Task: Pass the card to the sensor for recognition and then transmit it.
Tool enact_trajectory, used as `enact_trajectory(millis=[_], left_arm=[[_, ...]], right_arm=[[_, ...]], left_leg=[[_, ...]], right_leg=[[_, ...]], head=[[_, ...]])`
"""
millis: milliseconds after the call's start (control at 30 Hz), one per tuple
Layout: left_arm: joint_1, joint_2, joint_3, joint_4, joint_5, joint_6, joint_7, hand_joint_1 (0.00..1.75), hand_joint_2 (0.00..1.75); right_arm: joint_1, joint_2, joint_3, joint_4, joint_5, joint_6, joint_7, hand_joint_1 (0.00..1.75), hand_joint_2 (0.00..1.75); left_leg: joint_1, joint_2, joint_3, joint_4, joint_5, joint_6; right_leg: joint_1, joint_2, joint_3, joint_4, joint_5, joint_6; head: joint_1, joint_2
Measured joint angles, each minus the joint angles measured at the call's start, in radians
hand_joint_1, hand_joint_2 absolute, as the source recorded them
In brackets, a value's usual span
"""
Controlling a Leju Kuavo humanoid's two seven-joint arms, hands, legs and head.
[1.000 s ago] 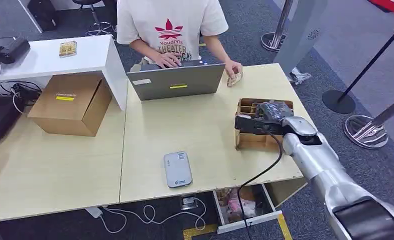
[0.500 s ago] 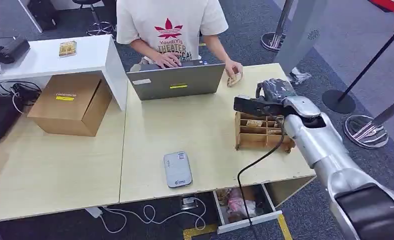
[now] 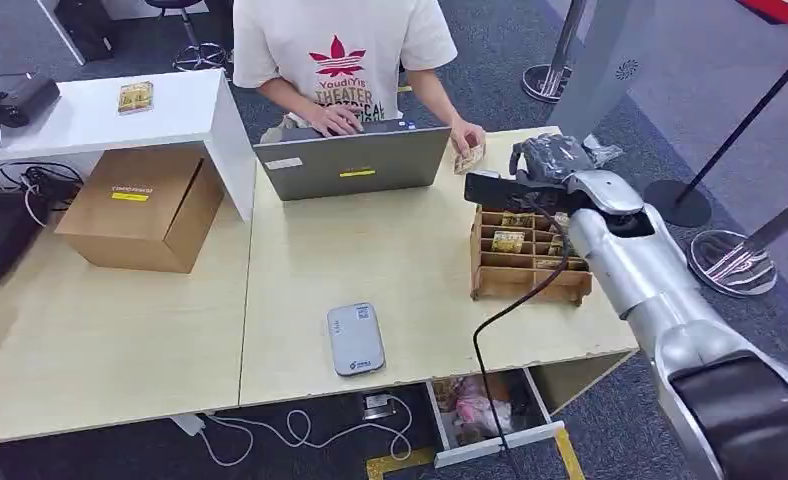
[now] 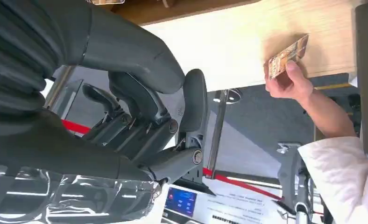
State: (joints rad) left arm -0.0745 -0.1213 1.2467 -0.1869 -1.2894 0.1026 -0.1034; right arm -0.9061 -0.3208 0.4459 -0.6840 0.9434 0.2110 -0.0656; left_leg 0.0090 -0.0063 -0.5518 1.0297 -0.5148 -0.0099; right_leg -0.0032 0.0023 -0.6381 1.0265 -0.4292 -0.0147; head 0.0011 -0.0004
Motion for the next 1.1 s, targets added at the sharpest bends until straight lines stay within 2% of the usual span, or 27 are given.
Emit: enact_trajectory(millis=[33, 100, 133, 167, 233, 833, 933, 1067, 1100], left_arm=[[0.000, 0.000, 0.000, 0.000, 0.000, 0.000, 0.000, 0.00, 0.00], [0.000, 0.000, 0.000, 0.000, 0.000, 0.000, -0.001, 0.00, 0.00], [0.000, 0.000, 0.000, 0.000, 0.001, 0.000, -0.001, 0.00, 0.00], [0.000, 0.000, 0.000, 0.000, 0.003, 0.000, -0.001, 0.00, 0.00], [0.000, 0.000, 0.000, 0.000, 0.003, 0.000, -0.001, 0.00, 0.00], [0.000, 0.000, 0.000, 0.000, 0.006, 0.002, 0.006, 0.00, 0.00], [0.000, 0.000, 0.000, 0.000, 0.006, 0.002, 0.007, 0.00, 0.00], [0.000, 0.000, 0.000, 0.000, 0.006, 0.003, 0.009, 0.00, 0.00], [0.000, 0.000, 0.000, 0.000, 0.006, 0.003, 0.009, 0.00, 0.00]], right_arm=[[-0.001, 0.000, 0.000, 0.000, 0.000, 0.000, 0.000, 1.66, 1.75], [-0.005, 0.001, 0.002, 0.000, 0.000, 0.009, -0.002, 1.26, 1.75], [-0.009, 0.002, 0.004, 0.000, 0.000, 0.011, -0.002, 0.59, 1.75], [-0.015, 0.002, 0.007, 0.002, -0.001, 0.014, -0.006, 0.14, 1.75], [-0.025, 0.002, 0.015, 0.006, -0.006, 0.021, -0.008, 0.02, 1.75], [0.009, 0.003, 0.066, 0.022, -0.008, 0.038, 0.034, 0.03, 1.75], [0.017, 0.003, 0.071, 0.022, -0.008, 0.038, 0.035, 0.17, 1.75], [0.025, 0.003, 0.073, 0.025, -0.008, 0.036, 0.035, 0.47, 1.75], [0.027, 0.003, 0.074, 0.025, -0.008, 0.035, 0.035, 0.44, 1.75]], left_leg=[[0.000, 0.000, 0.000, 0.000, 0.000, 0.000], [0.000, 0.000, 0.000, 0.000, 0.000, 0.000], [0.000, 0.000, 0.000, 0.000, 0.000, 0.000], [0.000, 0.000, 0.000, 0.000, 0.000, 0.000], [0.000, 0.000, 0.000, 0.000, 0.000, 0.000], [0.000, 0.000, 0.000, 0.000, 0.000, 0.000], [0.000, 0.000, 0.000, 0.000, 0.000, 0.000], [0.000, 0.000, 0.000, 0.000, 0.000, 0.000], [0.000, 0.000, 0.000, 0.000, 0.000, 0.000]], right_leg=[[0.000, 0.000, 0.000, 0.000, 0.000, 0.000], [0.000, 0.000, 0.000, 0.000, 0.000, 0.000], [0.000, 0.000, 0.000, 0.000, 0.000, 0.000], [0.000, 0.000, 0.000, 0.000, 0.000, 0.000], [0.000, 0.000, 0.000, 0.000, 0.000, 0.000], [0.000, 0.000, 0.000, 0.000, 0.000, 0.000], [0.000, 0.000, 0.000, 0.000, 0.000, 0.000], [0.000, 0.000, 0.000, 0.000, 0.000, 0.000], [0.000, 0.000, 0.000, 0.000, 0.000, 0.000]], head=[[0.000, 0.000], [0.000, 0.000], [0.000, 0.000], [0.000, 0.000], [0.000, 0.000], [0.000, 0.000], [0.000, 0.000], [0.000, 0.000], [0.000, 0.000]])
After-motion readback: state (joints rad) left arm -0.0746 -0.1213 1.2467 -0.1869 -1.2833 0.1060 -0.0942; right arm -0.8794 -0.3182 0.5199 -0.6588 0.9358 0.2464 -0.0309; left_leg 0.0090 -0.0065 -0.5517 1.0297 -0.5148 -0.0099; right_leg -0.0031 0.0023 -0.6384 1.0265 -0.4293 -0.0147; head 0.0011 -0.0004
